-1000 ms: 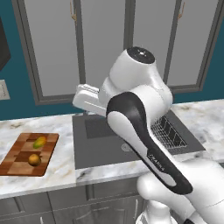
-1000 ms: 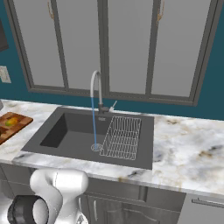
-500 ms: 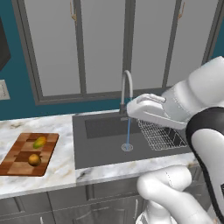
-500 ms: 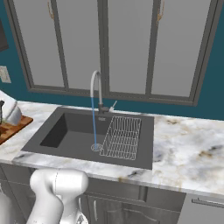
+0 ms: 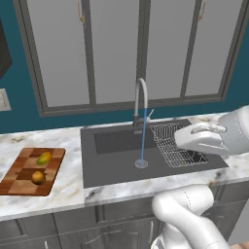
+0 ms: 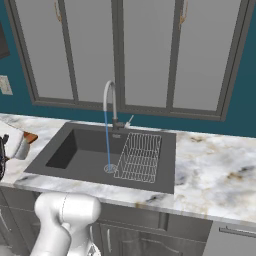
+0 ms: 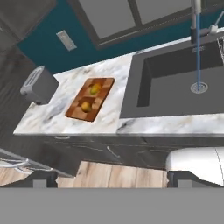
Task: Pick the mango, mango from the sink and place them on the cutting board to airdry. Then turn off the sink faucet.
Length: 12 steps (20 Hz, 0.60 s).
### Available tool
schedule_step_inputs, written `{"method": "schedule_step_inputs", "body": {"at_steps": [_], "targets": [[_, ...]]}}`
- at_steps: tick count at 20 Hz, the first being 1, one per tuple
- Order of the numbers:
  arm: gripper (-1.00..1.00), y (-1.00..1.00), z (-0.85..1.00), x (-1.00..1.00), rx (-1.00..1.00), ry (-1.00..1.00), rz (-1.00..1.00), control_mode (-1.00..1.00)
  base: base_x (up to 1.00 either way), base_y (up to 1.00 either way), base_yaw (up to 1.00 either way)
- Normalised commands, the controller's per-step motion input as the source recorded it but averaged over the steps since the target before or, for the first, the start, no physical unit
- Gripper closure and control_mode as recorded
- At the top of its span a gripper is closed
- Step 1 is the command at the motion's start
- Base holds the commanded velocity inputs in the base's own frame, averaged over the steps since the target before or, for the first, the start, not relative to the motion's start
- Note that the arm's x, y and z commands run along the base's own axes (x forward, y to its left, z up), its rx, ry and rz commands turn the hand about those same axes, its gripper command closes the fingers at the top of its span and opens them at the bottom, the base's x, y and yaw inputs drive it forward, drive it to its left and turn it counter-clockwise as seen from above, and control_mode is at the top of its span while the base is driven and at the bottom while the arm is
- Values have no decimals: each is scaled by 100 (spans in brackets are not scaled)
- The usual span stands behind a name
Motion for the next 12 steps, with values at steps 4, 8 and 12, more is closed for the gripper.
{"method": "schedule_step_inputs", "body": {"at_steps": [4, 8, 12], "targets": [[-100, -93, 0, -34, 1, -15, 18, -100, 0, 0, 0], [-100, -91, -2, -29, 0, -15, 23, -100, 0, 0, 0], [-100, -81, -35, -25, 2, -25, 28, -100, 0, 0, 0]]}}
